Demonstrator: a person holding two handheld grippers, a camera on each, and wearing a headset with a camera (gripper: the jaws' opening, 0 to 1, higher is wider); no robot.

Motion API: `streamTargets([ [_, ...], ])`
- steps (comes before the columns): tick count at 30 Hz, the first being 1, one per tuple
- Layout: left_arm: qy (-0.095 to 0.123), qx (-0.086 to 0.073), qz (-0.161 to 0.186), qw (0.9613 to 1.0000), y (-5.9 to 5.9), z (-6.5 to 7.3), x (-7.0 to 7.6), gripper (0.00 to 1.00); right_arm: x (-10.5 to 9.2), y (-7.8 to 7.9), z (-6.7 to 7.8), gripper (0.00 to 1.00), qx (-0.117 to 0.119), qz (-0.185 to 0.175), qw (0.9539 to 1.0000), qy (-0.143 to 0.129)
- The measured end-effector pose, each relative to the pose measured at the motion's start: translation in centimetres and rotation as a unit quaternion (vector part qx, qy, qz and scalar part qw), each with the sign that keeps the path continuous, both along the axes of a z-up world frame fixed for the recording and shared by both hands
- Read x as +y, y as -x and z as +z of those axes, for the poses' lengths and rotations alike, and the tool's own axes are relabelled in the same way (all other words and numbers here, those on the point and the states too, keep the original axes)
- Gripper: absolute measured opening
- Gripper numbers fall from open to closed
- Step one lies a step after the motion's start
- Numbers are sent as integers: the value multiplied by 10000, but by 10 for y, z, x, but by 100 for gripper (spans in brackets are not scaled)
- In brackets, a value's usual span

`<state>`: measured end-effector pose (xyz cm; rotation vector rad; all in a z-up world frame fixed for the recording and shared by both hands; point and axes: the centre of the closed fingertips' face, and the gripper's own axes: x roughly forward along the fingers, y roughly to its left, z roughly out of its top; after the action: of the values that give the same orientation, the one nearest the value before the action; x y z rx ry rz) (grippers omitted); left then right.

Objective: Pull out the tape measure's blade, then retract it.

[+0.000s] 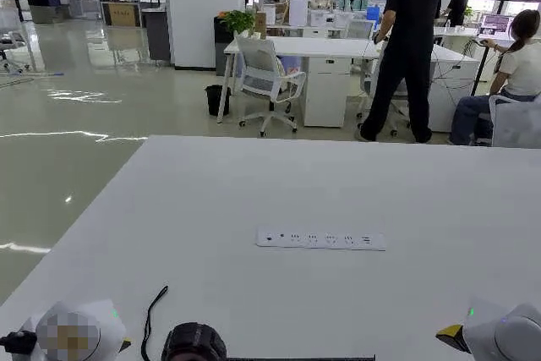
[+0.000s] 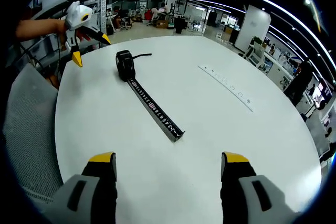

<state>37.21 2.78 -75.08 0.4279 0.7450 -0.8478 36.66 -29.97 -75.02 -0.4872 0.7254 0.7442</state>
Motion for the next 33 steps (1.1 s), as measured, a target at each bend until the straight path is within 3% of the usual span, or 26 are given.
streamTargets([
  [11, 309, -197, 490, 9981, 8, 14, -4, 89, 8, 11, 6, 92, -111, -446, 9986, -271],
  [19, 420, -259, 673, 9965, 17, 17, -11, 92, 11, 19, 10, 94, -162, -745, 9958, -503],
  [23, 571, -264, 800, 9948, 19, 22, -14, 94, 17, 25, 12, 95, -157, -735, 9956, -565],
  [25, 583, -304, 816, 9945, 21, 23, -15, 94, 19, 27, 13, 95, -189, -777, 9951, -588],
  [27, 611, -313, 868, 9939, 22, 23, -15, 95, 23, 28, 16, 95, -206, -891, 9927, -785],
  [33, 709, -380, 1027, 9915, 27, 26, -20, 99, 35, 33, 17, 95, -264, -895, 9919, -862],
])
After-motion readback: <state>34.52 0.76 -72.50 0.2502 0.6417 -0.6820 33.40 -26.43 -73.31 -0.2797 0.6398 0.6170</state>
